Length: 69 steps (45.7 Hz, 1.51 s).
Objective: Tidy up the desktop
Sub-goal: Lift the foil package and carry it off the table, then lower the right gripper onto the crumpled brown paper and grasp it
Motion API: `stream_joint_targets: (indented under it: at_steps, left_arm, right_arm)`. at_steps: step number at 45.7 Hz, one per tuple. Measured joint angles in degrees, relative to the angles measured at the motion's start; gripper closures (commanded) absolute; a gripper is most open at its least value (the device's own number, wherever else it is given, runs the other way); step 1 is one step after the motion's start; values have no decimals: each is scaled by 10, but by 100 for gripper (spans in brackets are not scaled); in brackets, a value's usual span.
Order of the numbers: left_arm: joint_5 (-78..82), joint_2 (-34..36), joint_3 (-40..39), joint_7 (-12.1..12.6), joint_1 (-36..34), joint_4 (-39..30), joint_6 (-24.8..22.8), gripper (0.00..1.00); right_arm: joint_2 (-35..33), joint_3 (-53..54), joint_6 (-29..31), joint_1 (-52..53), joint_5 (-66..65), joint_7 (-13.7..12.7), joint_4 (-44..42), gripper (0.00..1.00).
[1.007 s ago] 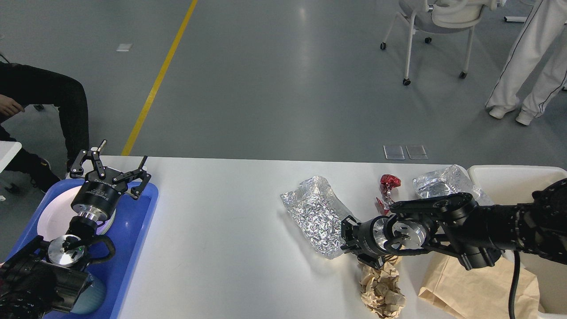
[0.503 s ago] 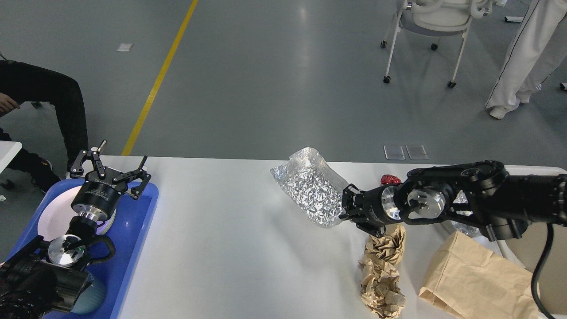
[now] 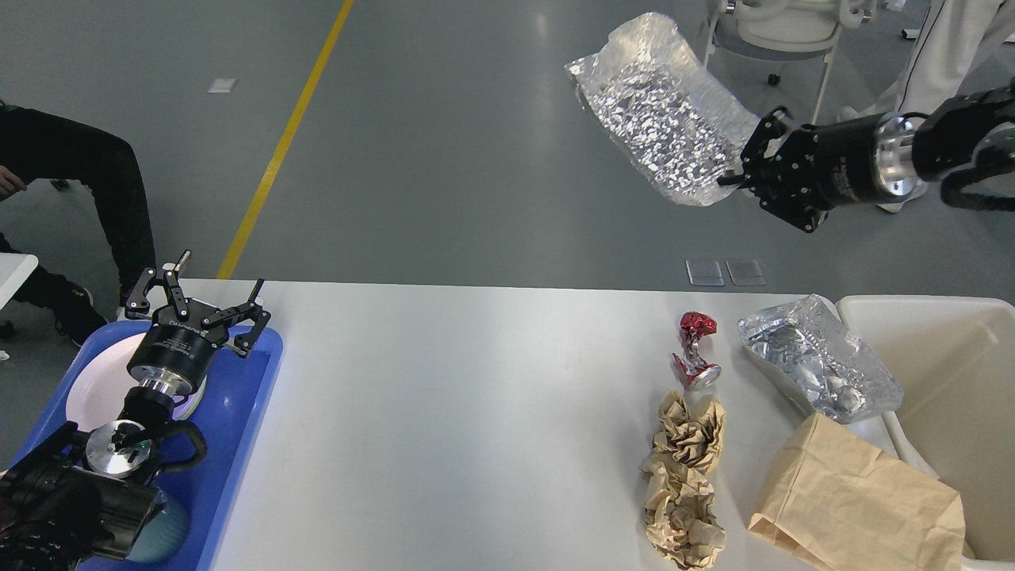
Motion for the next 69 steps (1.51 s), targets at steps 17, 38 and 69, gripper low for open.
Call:
stream_joint_targets:
  at_steps: [17, 38, 69]
  left_arm:
    - [0, 0, 0, 0, 0, 0, 0, 4]
    - [0, 0, 0, 0, 0, 0, 0, 4]
    - [0, 0, 0, 0, 0, 0, 0, 4]
  right_arm:
    - [-14, -29, -134, -202, 1, 0, -207, 100]
    - [45, -26, -310, -477, 9, 1, -328, 20]
    - [118, -104, -237, -341, -84, 5, -280, 0]
